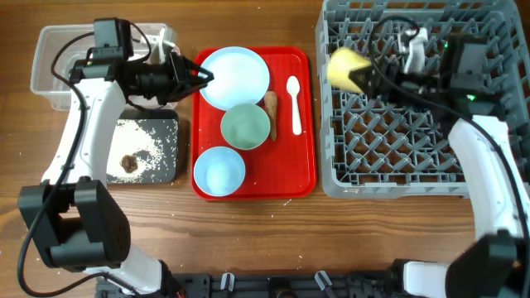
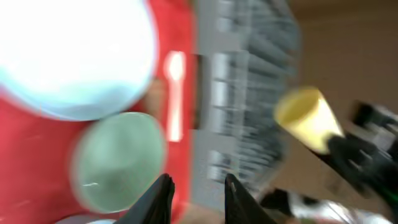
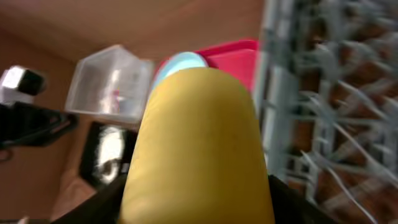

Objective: Sort waste into correct bins and load items into the dishwasher rack
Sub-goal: 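Place the yellow cup into the dish rack with the right gripper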

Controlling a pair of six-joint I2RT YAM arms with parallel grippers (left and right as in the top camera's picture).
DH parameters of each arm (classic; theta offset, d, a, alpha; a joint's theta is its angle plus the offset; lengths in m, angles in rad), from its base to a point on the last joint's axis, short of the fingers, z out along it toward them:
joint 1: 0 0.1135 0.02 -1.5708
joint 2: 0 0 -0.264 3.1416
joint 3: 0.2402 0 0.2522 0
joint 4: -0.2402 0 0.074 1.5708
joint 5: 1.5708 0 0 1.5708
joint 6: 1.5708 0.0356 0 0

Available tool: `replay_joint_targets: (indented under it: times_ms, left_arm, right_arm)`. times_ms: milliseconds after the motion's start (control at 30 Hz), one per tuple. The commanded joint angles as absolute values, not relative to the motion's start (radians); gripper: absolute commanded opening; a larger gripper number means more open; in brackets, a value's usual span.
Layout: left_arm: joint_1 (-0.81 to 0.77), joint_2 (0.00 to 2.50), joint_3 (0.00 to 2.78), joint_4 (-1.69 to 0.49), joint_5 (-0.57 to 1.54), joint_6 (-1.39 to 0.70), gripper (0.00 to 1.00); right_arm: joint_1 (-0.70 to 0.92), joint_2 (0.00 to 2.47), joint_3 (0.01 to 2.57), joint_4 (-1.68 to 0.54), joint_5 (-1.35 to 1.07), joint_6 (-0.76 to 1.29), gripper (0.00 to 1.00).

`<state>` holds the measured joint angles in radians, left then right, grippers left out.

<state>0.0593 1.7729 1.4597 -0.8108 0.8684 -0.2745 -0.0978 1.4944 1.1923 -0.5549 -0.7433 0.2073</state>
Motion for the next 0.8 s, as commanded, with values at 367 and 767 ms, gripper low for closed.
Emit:
replay_joint_targets:
  times_ms: [367,767]
  left_arm:
    - [-0.072,1.755,1.475,-0.917,0.130,-0.265,0.27]
    - [-0.147,1.755,1.475,-0.907,0.021,-0.266,0.36]
  right_arm:
    - [0.023,1.441,1.412,-1.379,-0.067,0.186,0.17]
    - [0.023,1.631,1.320,-1.345,-0.087,0.186,0.72]
